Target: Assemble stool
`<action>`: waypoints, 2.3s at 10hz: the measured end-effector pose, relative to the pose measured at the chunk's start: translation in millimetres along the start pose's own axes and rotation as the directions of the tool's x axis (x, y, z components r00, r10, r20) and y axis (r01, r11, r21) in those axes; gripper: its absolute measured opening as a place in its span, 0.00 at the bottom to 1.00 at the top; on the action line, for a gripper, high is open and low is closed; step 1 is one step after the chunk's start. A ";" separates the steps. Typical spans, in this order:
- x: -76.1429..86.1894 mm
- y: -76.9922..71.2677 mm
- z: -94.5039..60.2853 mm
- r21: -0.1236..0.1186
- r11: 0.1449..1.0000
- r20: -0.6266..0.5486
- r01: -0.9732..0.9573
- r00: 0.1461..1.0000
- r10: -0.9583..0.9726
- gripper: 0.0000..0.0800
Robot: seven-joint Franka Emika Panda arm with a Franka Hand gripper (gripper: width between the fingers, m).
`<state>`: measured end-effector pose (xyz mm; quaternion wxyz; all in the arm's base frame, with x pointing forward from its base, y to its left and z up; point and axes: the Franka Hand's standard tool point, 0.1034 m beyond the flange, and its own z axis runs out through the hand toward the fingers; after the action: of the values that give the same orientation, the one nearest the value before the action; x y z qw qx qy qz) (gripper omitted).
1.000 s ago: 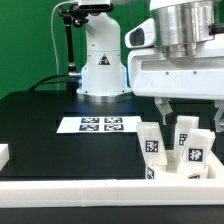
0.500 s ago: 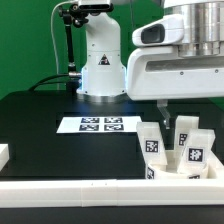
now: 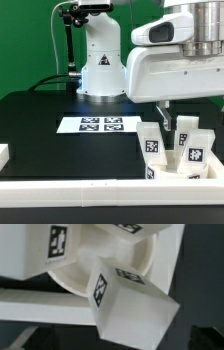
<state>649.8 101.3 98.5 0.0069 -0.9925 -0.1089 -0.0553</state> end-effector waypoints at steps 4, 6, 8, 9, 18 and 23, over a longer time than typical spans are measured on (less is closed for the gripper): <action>-2.1 -1.7 1.2 -0.039 0.945 0.022 0.324 0.946 -0.323 0.81; -1.9 -4.1 0.9 -0.053 0.862 0.042 0.505 0.863 -0.503 0.81; -3.5 -1.3 2.5 -0.055 0.715 0.078 0.697 0.717 -0.693 0.81; -4.4 -0.3 4.3 -0.052 0.656 0.092 0.753 0.658 -0.747 0.81; -9.2 8.8 18.4 -0.041 0.633 0.117 0.773 0.633 -0.766 0.44; -9.7 13.0 18.1 -0.066 0.825 0.099 0.561 0.827 -0.554 0.43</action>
Offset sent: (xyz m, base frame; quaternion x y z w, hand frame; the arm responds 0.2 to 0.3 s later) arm -0.0026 0.0079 0.0001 0.0142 -0.0101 -0.1782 0.9838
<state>645.2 87.0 79.3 -0.0595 -0.9180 -0.3915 -0.0226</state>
